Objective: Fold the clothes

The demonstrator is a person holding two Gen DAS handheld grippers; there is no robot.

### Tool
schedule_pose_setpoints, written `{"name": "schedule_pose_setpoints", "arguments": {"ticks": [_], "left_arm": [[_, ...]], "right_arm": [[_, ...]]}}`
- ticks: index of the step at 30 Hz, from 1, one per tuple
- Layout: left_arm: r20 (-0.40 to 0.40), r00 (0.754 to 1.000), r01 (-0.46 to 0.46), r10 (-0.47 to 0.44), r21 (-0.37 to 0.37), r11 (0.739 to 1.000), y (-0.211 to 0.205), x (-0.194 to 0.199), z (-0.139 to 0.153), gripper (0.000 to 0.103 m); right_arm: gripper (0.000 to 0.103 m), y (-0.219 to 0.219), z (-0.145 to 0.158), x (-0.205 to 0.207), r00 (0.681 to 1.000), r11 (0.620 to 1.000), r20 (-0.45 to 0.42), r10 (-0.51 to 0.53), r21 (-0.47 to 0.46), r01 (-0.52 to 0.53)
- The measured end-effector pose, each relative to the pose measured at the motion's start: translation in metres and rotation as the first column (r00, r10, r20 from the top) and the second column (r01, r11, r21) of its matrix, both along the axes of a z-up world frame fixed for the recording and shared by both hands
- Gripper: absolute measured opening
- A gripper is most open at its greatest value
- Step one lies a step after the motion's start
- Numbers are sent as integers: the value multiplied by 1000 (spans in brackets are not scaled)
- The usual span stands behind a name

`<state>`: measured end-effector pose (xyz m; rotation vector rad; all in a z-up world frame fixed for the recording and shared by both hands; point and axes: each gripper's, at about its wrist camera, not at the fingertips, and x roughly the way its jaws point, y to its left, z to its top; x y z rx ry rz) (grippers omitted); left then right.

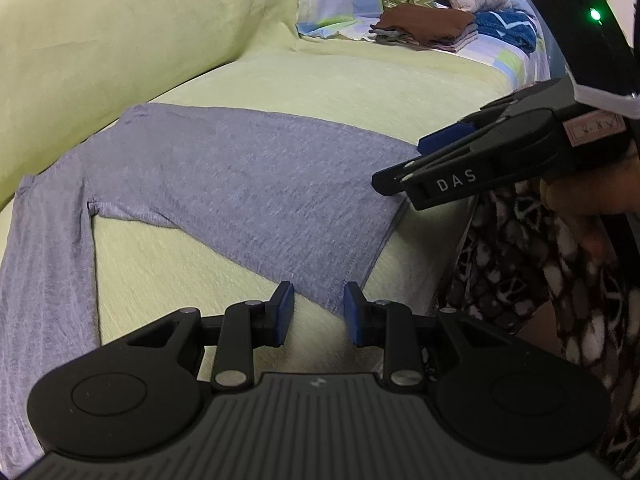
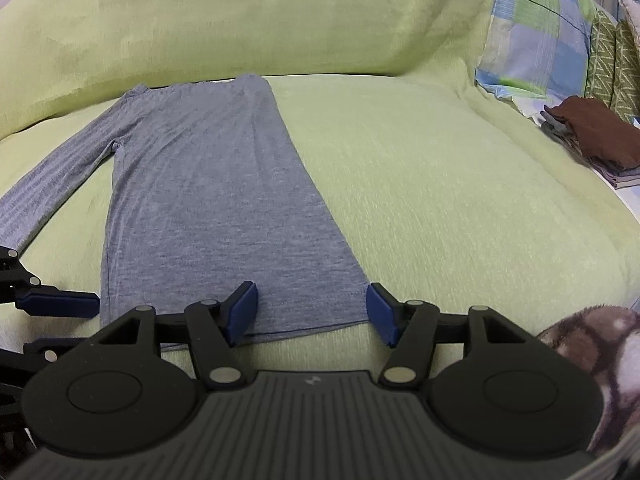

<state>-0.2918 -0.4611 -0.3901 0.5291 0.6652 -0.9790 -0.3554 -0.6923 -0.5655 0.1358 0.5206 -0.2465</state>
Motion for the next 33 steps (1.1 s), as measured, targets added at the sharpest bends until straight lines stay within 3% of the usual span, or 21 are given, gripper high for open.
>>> {"name": "schedule_pose_setpoints", "arguments": {"ticks": [23,29,33], "left_arm": [[-19,999,-40,39,-17,999,1,0,1,38],[-3,990,-143,143,-67,987,36,0,18,46],[-4,949,-314,315,-68,947,84,22,20,46]], "right_arm": [[66,1,1,-7,1000,1000,10,-1,-23,1],[70,19,10,-27,981,989,133,139,-60,-132],[73,34,8,-27,969,972,116,220,-103,-209]]}}
